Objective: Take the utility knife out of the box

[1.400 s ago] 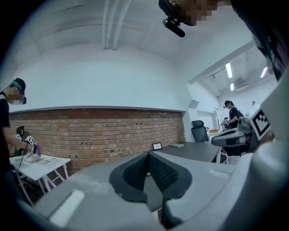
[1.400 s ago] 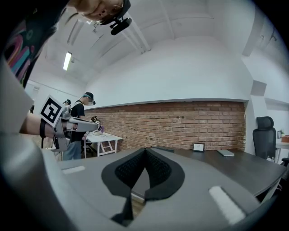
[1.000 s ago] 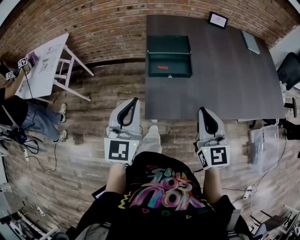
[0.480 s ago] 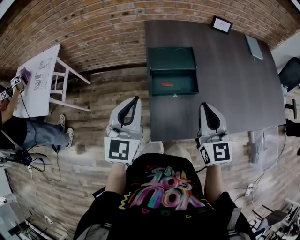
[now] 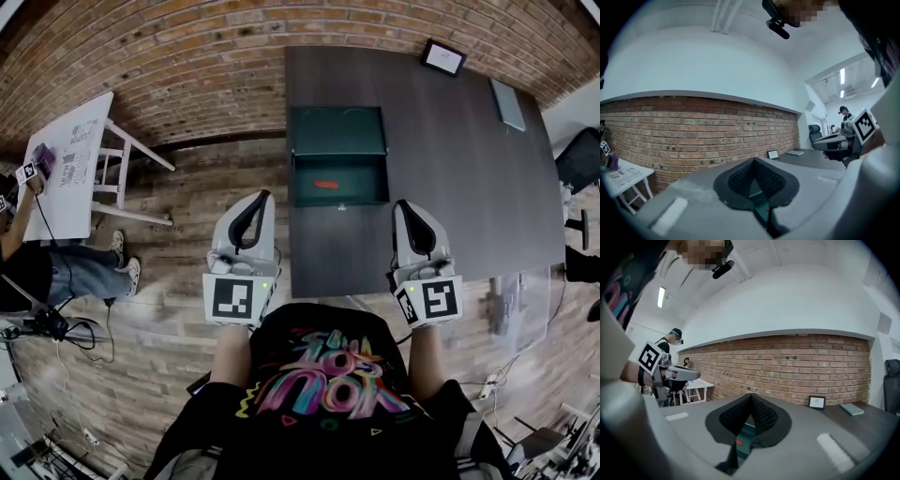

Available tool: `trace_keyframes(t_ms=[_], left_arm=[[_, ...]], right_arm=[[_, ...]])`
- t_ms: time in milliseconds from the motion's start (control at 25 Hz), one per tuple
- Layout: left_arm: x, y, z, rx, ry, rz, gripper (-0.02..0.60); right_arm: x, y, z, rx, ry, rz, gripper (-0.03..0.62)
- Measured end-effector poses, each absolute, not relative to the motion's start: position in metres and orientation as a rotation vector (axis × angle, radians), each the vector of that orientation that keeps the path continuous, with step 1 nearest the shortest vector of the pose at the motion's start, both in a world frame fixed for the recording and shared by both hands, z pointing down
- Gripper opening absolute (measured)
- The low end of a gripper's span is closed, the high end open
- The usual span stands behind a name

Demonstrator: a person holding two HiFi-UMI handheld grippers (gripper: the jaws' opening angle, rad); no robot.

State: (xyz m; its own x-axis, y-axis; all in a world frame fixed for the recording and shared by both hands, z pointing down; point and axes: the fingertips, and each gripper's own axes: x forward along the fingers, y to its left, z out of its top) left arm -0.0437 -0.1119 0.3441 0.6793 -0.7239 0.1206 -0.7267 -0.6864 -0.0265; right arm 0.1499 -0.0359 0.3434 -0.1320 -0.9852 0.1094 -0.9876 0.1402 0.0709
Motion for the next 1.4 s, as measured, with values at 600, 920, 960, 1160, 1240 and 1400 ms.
trace_keyframes(t_ms=[600, 920, 960, 1160, 1240, 1400], left_arm=[[-0.012, -0.142, 0.342, 2.838, -1.324, 0.177, 0.000], [-0.007, -0.145, 0.347, 2.829, -1.332, 0.187, 0.000], [-0.006, -0.145, 0.347, 2.829, -1.331, 0.188, 0.000], [-0.006, -0.145, 0.350, 2.815, -1.328, 0.188, 0.000], [-0.007, -0.145, 0.352, 2.810, -1.333, 0.190, 0.000], [-0.010, -0.145, 0.355, 2.807, -1.342, 0.205, 0.000]], right_arm=[[0.171, -0.083, 0.343, 1.829, -2.407, 0.011, -0.002], [0.175, -0.097, 0.351, 1.762, -2.416, 0.023, 0.000], [0.176, -0.098, 0.353, 1.753, -2.416, 0.028, -0.002], [0.173, -0.106, 0.365, 1.690, -2.424, 0.078, 0.000], [0.169, -0.110, 0.370, 1.659, -2.437, 0.101, 0.023], [0.161, -0.118, 0.379, 1.589, -2.456, 0.115, 0.054]])
